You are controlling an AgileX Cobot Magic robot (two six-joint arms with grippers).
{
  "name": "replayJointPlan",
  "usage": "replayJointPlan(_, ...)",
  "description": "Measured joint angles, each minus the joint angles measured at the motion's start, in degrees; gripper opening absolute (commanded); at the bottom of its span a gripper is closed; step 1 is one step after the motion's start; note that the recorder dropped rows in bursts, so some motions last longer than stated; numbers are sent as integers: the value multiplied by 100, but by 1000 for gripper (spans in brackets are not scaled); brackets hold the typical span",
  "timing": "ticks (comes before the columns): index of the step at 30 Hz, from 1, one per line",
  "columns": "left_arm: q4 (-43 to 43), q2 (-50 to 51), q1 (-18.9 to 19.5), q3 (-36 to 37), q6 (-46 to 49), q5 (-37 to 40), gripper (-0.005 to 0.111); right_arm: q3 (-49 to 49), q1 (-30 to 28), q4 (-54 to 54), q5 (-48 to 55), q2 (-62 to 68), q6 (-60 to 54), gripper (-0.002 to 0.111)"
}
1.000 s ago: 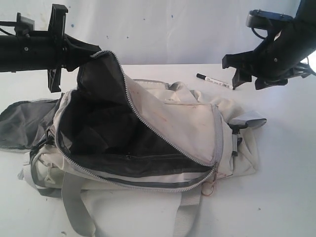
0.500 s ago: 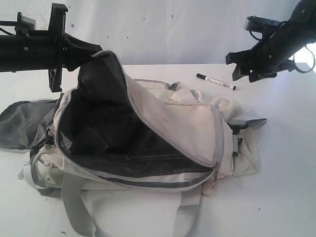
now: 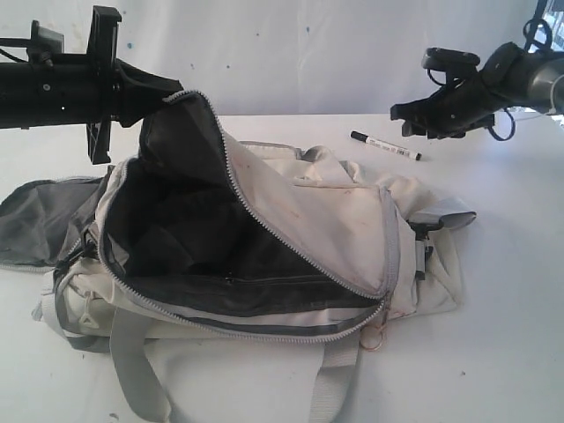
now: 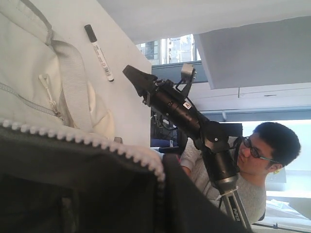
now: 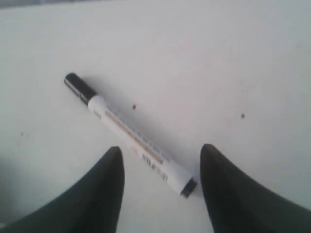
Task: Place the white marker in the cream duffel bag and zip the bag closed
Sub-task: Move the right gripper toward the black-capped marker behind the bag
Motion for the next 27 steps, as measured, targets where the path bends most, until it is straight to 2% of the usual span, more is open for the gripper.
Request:
replayJointPlan(12,0,0,0,0,0,0,0,-328,-10,1074,-125,470,-1701,45)
replayJointPlan(27,0,0,0,-13,0,0,0,-341,-10,862,110,549,-1811,45)
